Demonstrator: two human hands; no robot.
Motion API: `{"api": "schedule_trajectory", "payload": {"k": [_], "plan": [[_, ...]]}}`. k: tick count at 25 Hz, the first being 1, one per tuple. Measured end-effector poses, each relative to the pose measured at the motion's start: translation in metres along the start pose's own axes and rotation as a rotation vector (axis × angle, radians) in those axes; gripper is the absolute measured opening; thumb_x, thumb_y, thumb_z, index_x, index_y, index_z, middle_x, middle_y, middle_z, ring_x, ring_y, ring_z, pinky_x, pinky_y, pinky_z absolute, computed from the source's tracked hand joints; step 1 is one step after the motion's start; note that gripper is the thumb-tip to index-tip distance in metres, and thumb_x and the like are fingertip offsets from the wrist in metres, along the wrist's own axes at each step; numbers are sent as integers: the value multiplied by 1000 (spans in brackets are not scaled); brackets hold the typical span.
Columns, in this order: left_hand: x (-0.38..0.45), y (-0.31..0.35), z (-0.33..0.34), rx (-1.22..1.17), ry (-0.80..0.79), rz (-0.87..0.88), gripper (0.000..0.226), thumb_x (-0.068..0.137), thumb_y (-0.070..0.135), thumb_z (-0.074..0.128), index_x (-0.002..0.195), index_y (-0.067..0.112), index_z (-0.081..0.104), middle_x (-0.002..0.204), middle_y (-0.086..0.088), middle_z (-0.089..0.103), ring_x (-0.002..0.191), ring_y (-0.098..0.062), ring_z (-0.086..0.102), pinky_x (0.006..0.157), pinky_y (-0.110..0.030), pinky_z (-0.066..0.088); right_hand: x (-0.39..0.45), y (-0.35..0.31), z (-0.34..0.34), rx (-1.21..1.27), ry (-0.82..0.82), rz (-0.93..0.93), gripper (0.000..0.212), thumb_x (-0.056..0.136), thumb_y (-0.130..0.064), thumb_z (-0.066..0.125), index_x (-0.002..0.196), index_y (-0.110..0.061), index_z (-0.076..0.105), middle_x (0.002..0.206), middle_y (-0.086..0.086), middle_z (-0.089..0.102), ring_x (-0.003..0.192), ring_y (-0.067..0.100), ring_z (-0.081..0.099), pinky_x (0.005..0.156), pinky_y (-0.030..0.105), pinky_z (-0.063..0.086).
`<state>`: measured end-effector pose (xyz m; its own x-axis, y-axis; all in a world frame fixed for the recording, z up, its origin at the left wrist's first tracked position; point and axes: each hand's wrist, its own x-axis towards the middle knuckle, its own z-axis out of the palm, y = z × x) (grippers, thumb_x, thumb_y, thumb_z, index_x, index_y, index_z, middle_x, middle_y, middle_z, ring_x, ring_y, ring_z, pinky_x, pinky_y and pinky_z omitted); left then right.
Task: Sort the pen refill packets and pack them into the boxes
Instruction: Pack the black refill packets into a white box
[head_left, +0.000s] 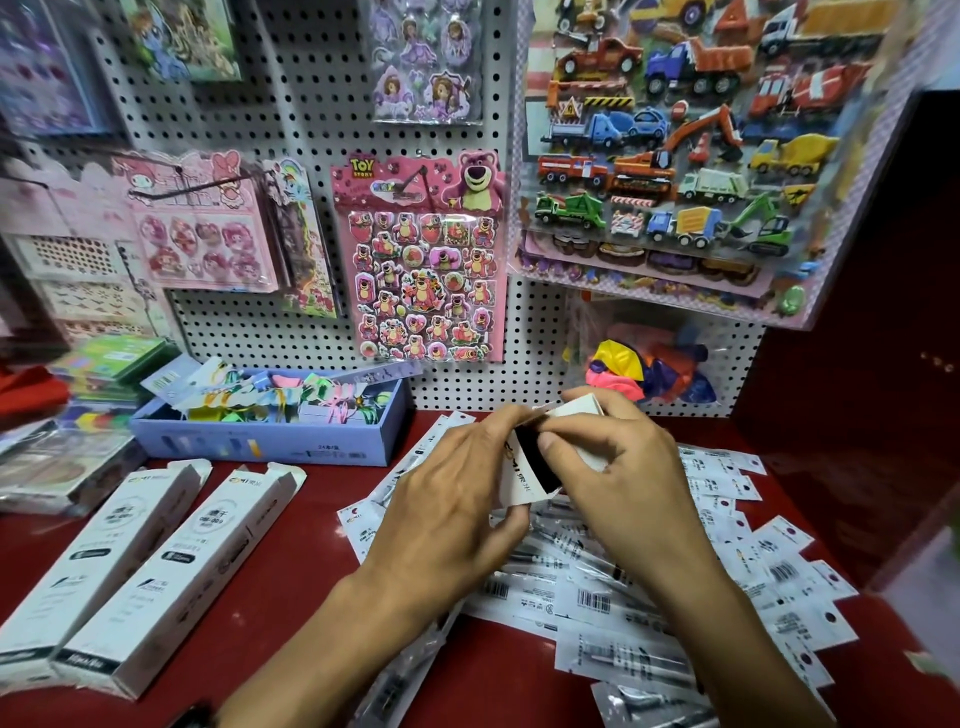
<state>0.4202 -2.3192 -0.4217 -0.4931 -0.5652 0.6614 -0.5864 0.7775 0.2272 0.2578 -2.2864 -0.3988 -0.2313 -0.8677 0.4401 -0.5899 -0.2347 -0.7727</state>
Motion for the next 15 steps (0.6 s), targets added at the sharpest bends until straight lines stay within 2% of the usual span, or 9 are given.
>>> {"api": "schedule_trajectory", "payload": {"k": [2, 6, 10, 12, 15], "plan": [[0, 0, -1, 19, 15, 15, 81, 71, 22, 74, 140, 22, 32, 125, 4, 61, 113, -16, 56, 79, -32, 54, -1, 0, 0, -64, 20, -10, 11, 85, -29, 68, 88, -30, 78, 109, -13, 62, 105, 11, 60, 88, 40, 51], [1, 3, 1, 75, 73, 62, 80, 66, 17, 77, 135, 19, 38, 116, 2, 65, 109, -20, 60, 76, -31, 55, -4, -3, 0, -266, -97, -33, 17, 92, -36, 60, 82, -30, 72, 96, -10, 54, 92, 15, 56, 75, 37, 51], [3, 6, 0, 93, 104, 5, 75, 66, 21, 77, 133, 20, 42, 119, 3, 64, 107, -16, 61, 74, -27, 53, -5, -10, -1, -61, -16, -80, 21, 96, -26, 58, 81, -27, 72, 89, -13, 52, 86, 5, 56, 70, 22, 45], [3, 5, 1, 87, 93, 2, 72, 68, 21, 75, 131, 23, 43, 122, 4, 63, 110, -16, 60, 76, -29, 53, -5, -11, 0, -3, -127, -73, 28, 99, -24, 53, 76, -33, 67, 91, -13, 50, 88, 2, 55, 71, 15, 40], [2, -2, -2, 56, 89, -41, 73, 67, 20, 77, 131, 26, 43, 124, 6, 62, 110, -14, 58, 81, -23, 46, -5, -12, -2, 353, -258, 1, 37, 100, -9, 48, 90, -35, 72, 111, -8, 60, 100, -4, 60, 81, 7, 44]]}}
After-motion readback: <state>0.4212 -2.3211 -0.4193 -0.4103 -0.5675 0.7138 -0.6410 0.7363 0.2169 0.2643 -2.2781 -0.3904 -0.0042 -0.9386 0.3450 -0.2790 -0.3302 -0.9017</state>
